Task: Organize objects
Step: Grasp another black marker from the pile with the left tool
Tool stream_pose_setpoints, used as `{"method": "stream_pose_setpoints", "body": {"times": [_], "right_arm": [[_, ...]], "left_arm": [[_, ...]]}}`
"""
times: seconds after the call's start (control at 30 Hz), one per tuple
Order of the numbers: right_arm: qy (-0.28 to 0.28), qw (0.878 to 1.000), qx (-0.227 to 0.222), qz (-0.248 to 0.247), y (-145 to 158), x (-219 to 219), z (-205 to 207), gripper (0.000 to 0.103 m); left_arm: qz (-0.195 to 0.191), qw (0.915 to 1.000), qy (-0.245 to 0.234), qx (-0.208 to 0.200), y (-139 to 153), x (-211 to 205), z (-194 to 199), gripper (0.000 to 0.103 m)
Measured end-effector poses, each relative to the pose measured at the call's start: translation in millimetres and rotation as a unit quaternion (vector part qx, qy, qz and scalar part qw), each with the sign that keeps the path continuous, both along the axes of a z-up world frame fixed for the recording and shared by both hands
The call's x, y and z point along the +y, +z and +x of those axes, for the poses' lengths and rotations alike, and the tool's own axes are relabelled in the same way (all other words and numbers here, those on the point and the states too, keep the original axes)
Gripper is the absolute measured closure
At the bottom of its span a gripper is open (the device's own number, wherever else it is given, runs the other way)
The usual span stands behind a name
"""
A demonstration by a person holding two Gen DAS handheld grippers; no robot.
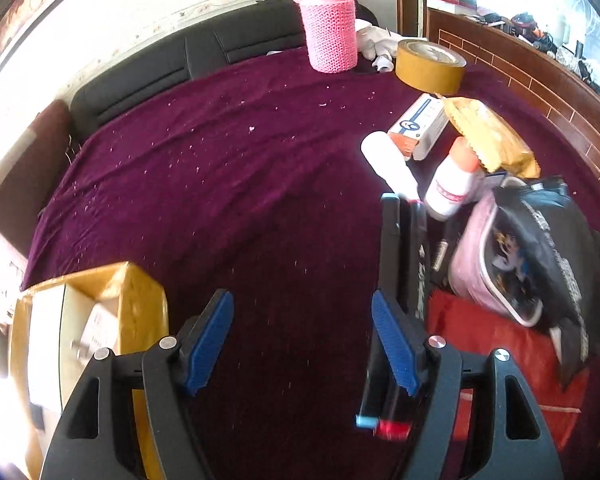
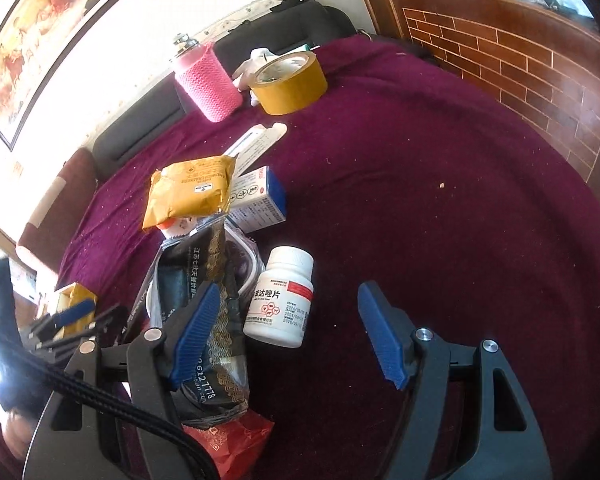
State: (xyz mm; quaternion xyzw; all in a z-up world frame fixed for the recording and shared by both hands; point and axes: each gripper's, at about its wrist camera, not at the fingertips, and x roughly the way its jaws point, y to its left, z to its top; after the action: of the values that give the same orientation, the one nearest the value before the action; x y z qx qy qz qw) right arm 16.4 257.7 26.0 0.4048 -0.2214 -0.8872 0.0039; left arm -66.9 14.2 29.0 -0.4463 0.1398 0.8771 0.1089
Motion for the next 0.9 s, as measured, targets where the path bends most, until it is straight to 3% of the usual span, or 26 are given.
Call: {"method": "stream_pose_setpoints", "body": {"times": [0.1,0.13,0.23,0.37,0.5,0.57,0.63,0.9], "right_arm": [[0.001,1.000,-0.007,-0.003,-4,0,-3,0.032],[0.000,1.000,-0.009,-0.004,-5,0,-3,0.032],[-0.006,1.000,-0.009,-0.008,-4,3,-3,0.032],[-0.004,1.000,-0.010,-0.005,-4,2,-3,0.032],[0.004,1.000,-0.016,-0.002,-6,-2,-4,0.032],[0.004,1.000,-0.014,0.001,-5,-2,-4,0.032],[0.004,1.000,-0.016,0.002,-6,-3,-5,0.032],[0.005,1.000,-0.020,0.004,-8,-4,-5,0.032]], "left_arm": [[-0.034,0.9994,0.001,0.002,-8,11,-8,0.041],[-0.020,0.9998,0.001,-0.004,-8,9,-7,0.048],[0.039,0.9992,0.005,-0.014,-3,-2,-6,0.048],[0.049,0.9985,-0.005,-0.023,-2,-4,-8,0.048],[0.099,0.9949,-0.005,-0.017,9,-8,-7,0.048],[0.085,0.9961,-0.013,-0.021,7,-4,-9,0.048],[0.034,0.9990,-0.020,-0.022,-2,6,-10,0.046],[-0.012,0.9987,-0.049,0.002,-3,30,-5,0.048]]}}
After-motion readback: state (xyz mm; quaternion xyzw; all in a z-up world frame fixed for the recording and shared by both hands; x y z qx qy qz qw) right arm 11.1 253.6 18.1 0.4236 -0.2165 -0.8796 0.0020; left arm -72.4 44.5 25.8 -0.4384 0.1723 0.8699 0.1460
